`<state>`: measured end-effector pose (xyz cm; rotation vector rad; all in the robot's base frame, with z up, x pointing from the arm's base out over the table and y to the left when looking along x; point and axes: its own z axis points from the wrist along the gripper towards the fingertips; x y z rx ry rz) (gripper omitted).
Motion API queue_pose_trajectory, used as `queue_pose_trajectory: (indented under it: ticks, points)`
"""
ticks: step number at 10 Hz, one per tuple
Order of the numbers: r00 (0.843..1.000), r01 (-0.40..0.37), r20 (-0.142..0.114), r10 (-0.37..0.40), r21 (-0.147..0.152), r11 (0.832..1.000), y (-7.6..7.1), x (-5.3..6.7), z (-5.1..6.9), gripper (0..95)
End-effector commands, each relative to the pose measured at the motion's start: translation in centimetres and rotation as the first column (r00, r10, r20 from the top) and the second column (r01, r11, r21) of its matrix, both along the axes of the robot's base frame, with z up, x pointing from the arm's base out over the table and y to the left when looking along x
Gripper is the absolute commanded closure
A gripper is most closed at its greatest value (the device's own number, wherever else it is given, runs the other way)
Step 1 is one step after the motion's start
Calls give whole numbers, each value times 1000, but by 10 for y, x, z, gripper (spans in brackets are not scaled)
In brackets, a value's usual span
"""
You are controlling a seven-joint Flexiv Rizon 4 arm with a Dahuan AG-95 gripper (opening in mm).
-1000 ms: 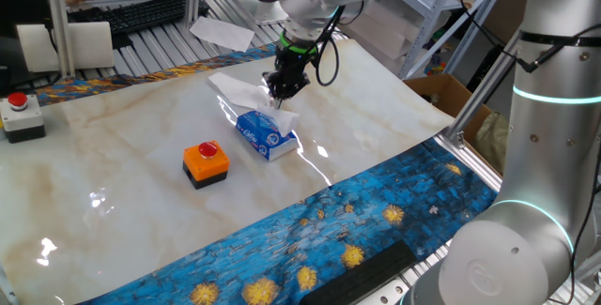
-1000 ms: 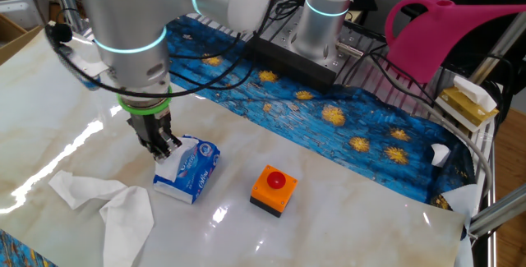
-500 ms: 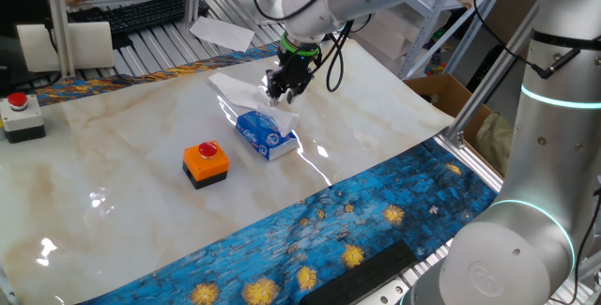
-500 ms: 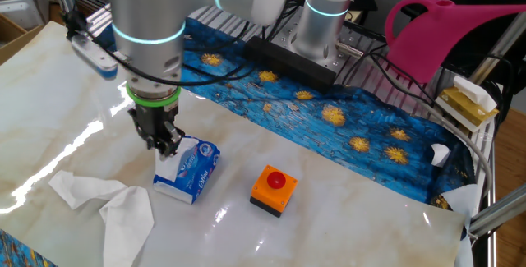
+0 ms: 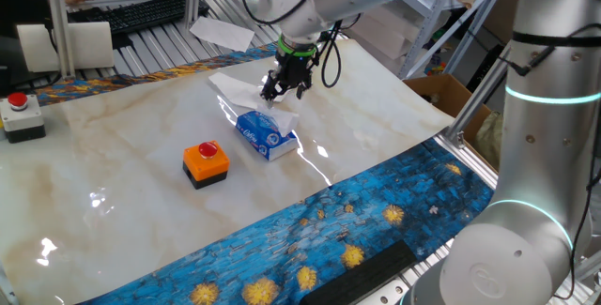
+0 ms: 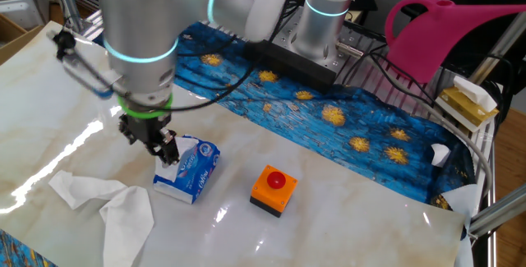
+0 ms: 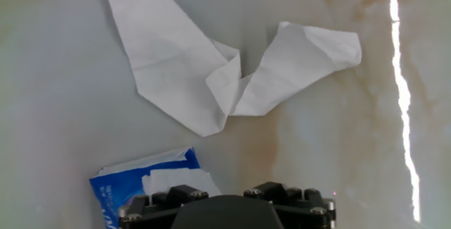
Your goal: Pull out a napkin
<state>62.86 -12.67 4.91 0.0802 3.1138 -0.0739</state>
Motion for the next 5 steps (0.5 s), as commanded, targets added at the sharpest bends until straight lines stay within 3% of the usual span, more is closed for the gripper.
queue_pose_trajectory:
  ticks: [1,2,5]
  points:
    - [997,71,33,-73,64,995,1,0,-5,0]
    - [997,68,44,-71,69,995,1,0,-4,190]
    - [994,98,42,-103,109,989,8,-4,-8,190]
